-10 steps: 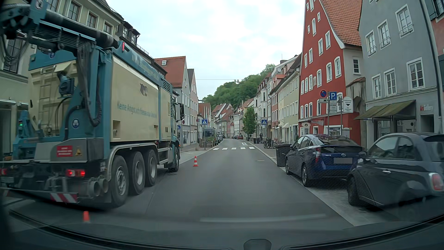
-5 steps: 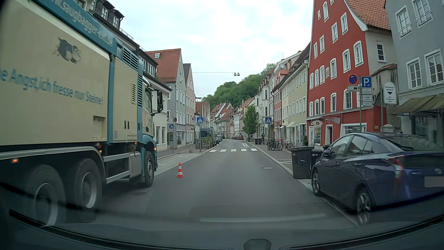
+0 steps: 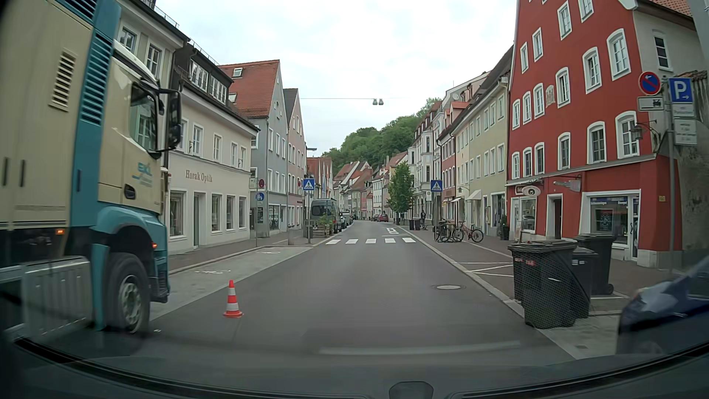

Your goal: Follow the waypoints while adhering to traffic rules and regulations

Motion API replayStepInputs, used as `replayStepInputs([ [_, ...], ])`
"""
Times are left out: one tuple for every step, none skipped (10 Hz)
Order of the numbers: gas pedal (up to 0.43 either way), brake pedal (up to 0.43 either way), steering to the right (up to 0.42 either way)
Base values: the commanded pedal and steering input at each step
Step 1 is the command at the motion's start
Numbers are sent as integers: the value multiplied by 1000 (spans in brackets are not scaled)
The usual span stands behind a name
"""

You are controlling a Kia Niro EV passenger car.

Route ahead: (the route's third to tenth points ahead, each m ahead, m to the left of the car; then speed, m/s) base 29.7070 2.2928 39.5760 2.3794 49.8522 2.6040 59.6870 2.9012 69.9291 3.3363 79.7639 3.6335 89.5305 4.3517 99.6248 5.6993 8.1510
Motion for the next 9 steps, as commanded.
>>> replayStepInputs([
  [47,0,2],
  [47,0,2],
  [47,0,2],
  [47,0,2],
  [47,0,2],
  [47,0,2],
  [47,0,2],
  [47,0,2],
  [47,0,2],
])
